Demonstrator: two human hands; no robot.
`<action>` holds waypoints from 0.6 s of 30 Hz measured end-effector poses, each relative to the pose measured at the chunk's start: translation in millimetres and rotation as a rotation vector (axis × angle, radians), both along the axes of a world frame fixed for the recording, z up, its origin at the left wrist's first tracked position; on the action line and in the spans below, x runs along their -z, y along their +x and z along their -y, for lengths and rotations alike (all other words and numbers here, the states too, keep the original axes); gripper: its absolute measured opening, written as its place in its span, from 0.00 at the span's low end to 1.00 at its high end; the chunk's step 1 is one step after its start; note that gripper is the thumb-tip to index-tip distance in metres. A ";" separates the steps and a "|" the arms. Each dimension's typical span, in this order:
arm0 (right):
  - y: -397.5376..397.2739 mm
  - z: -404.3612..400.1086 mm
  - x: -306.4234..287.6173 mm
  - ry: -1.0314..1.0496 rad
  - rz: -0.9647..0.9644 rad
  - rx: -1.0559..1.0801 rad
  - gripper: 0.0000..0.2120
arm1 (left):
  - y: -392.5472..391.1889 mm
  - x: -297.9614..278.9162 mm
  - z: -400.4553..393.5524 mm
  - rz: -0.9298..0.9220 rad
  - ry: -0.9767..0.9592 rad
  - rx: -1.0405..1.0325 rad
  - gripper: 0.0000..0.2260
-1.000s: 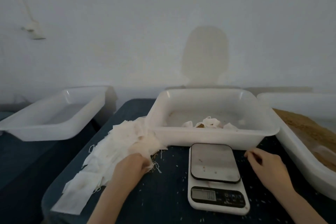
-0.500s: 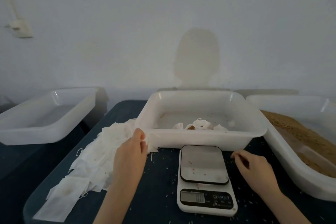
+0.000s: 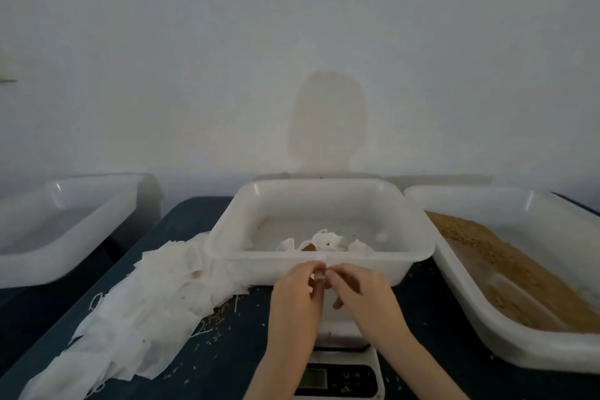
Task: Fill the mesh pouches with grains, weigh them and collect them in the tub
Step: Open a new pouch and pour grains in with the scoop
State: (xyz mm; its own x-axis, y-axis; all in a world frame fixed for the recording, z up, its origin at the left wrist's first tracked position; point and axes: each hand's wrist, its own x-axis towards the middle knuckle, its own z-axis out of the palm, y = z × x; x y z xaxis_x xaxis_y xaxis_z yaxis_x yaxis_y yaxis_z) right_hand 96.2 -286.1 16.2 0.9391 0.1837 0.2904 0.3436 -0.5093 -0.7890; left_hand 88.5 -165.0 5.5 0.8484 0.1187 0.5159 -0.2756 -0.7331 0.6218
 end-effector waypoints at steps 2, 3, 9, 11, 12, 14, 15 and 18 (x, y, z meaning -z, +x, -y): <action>4.0 2.6 4.6 -0.030 0.005 0.056 0.03 | 0.1 -0.5 4.1 0.014 -0.039 0.029 0.09; 5.0 3.5 6.0 -0.032 0.005 0.072 0.04 | 0.0 -0.7 5.6 0.023 -0.049 0.048 0.08; 8.9 5.0 7.3 -0.229 0.113 0.182 0.07 | -0.3 -3.2 6.9 -0.005 0.001 0.002 0.10; 6.4 2.5 4.8 -0.377 0.228 0.205 0.04 | -1.3 -5.6 6.1 -0.018 0.048 -0.062 0.11; 4.9 0.5 3.7 -0.414 0.256 0.187 0.05 | -2.0 -7.5 6.5 -0.029 0.079 -0.080 0.11; 3.7 -2.7 3.3 -0.469 0.264 0.139 0.11 | -2.6 -11.1 7.6 -0.045 0.127 -0.098 0.11; 4.1 -3.4 3.4 -0.503 0.260 0.122 0.14 | -2.5 -12.3 8.4 -0.047 0.139 -0.100 0.11; 7.2 -2.9 1.3 -0.565 0.205 0.119 0.15 | -6.0 -16.6 12.8 -0.024 0.178 -0.100 0.09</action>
State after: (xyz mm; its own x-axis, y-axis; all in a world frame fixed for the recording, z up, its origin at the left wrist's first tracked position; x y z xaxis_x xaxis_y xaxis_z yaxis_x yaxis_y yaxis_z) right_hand 103.4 -283.2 14.9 0.8981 0.2590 0.3555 0.3746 -0.8740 -0.3094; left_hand 82.5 -177.8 22.1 0.8494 0.1115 0.5159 -0.1827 -0.8549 0.4855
